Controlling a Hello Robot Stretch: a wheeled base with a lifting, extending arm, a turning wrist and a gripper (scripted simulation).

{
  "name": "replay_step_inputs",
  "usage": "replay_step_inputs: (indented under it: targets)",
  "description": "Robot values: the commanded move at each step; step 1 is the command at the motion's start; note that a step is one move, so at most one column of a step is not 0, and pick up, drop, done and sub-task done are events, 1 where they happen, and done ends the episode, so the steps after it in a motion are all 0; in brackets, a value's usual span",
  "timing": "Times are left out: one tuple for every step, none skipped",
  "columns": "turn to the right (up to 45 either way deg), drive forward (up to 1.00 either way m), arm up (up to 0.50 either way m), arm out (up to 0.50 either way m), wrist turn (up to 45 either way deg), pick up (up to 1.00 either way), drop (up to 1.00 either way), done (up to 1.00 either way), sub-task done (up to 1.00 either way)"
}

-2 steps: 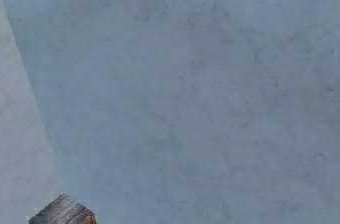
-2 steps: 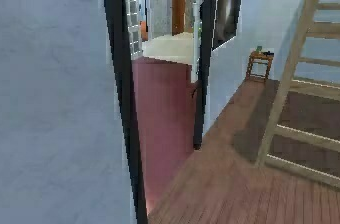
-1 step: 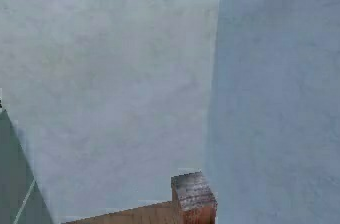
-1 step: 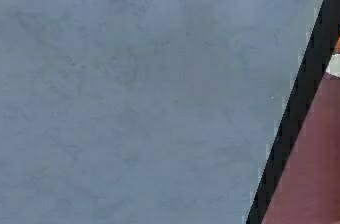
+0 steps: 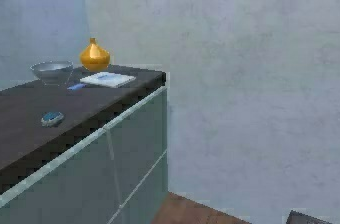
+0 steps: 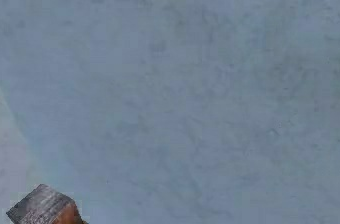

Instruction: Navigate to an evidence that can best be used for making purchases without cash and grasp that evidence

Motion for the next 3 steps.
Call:
replay_step_inputs:
  targets:
    - [0.0, 0.30, 0.00, 0.00, 0.0, 0.00, 0.00, 0.00, 0.00]
    - [-45.0, 0.00, 0.00, 0.00, 0.0, 0.00, 0.00, 0.00, 0.00]
    - [-45.0, 0.00, 0.00, 0.00, 0.0, 0.00, 0.00, 0.00, 0.00]
